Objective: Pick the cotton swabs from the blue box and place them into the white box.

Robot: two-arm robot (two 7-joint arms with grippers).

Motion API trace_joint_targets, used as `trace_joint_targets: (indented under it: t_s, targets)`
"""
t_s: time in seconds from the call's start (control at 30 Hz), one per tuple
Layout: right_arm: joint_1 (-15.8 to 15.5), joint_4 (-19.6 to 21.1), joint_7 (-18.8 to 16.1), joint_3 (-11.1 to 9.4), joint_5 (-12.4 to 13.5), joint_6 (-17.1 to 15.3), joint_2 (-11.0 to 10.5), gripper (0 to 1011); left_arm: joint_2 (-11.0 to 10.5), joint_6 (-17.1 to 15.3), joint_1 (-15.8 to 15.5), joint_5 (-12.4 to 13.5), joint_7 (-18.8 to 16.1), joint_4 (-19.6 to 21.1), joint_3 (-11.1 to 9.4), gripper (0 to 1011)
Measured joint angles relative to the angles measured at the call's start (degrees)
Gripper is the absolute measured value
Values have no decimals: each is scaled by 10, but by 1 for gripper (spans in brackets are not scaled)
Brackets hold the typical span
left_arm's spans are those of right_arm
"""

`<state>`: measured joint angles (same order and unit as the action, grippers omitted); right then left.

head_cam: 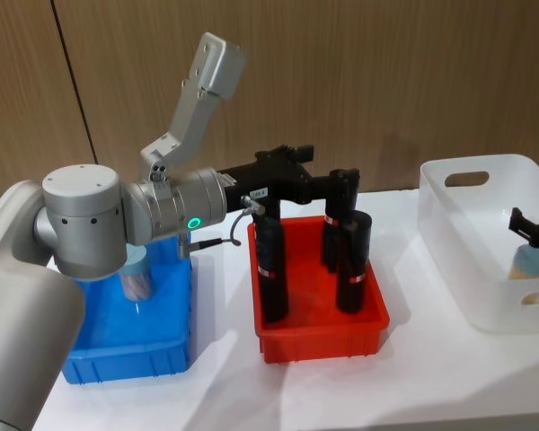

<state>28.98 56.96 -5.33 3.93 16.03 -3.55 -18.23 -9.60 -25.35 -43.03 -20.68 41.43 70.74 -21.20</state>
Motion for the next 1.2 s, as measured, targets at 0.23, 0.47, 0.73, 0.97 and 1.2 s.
trace_joint_targets:
  t_s: [0.23,0.47,0.73,0.97,1.2]
  targets:
    - [2,-5,0,-2,2,4,0,1002,0,0,0,0,0,0,0,1004]
    - [0,-3,0,-4,3,8,0,1002,0,0,0,0,0,0,0,1004]
    - [-2,1,0,-5,3,10,0,1002,0,0,0,0,0,0,0,1004]
    - [-11,14,0,-3,3,10,0,1002,-5,10,13,3,-17,10,-2,1004]
    - [-42,61,2,8,3,11,-2,1001,-19,38,46,14,-63,35,-7,1004]
